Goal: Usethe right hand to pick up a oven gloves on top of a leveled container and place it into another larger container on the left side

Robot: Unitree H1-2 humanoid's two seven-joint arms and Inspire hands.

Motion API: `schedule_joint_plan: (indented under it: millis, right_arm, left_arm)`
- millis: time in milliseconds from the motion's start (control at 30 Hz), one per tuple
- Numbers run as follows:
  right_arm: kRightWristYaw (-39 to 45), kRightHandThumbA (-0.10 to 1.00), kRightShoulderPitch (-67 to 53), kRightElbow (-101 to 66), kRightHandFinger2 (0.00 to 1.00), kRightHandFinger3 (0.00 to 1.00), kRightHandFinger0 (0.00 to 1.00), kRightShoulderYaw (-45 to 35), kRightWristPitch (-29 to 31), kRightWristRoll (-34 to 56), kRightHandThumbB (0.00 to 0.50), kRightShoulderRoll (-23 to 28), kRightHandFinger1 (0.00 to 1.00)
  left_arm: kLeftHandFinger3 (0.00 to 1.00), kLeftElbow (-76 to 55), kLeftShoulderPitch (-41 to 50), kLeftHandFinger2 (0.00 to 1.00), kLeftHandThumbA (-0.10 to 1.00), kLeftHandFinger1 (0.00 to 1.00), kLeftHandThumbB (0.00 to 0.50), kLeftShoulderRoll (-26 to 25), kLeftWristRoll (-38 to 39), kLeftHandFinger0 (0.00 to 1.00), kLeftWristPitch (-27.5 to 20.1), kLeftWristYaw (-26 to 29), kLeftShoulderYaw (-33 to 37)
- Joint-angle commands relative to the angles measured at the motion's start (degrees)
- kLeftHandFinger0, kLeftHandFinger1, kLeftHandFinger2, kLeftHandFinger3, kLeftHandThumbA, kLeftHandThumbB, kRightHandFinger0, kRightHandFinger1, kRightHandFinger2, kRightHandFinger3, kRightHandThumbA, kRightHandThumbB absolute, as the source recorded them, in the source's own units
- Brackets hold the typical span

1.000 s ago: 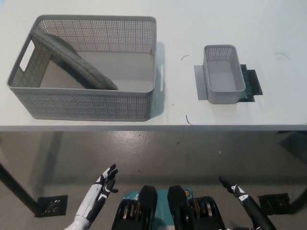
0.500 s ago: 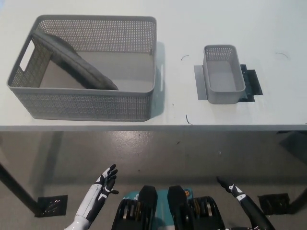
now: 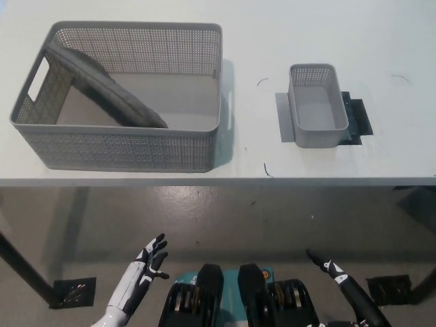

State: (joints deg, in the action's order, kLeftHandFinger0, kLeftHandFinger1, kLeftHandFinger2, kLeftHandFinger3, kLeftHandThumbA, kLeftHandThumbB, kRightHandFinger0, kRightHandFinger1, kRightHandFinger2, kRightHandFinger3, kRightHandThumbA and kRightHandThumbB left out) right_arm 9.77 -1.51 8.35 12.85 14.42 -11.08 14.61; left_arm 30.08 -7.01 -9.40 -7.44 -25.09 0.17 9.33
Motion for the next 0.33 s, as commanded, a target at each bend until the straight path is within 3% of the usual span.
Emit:
schedule_joint_plan:
  millis: [0,167,233,300]
  right_arm:
    - [0.5,1.0,1.1,-1.7,1.0,1.0,1.0,-0.1,0.1,-0.7,0.408,0.2,1.0]
    - [-2.3,1.0,1.5,-0.3,1.0,1.0,1.0,-1.5,5.1,-0.1,0.389,-0.9,1.0]
    - [-5.2,1.0,1.4,0.3,1.0,1.0,1.0,-2.9,8.3,-0.6,0.382,-2.1,1.0]
    - [-5.7,1.0,1.4,0.4,1.0,1.0,1.0,-3.3,8.9,-0.7,0.382,-2.4,1.0]
  left_arm:
    - [1.0,-1.1,-1.0,1.0,1.0,0.91,0.5,-0.7,0.0,0.66,-1.8,0.8,-0.3]
    - [1.0,-1.3,-1.3,1.0,1.0,1.0,0.5,-0.8,-0.4,0.75,-1.8,1.4,-0.3]
    - [1.0,-1.6,-1.2,1.0,1.0,1.0,0.5,-0.8,-0.2,0.83,-1.8,1.5,-0.2]
    - [1.0,-1.6,-1.3,1.0,1.0,1.0,0.5,-0.8,-0.2,0.85,-1.8,1.5,-0.2]
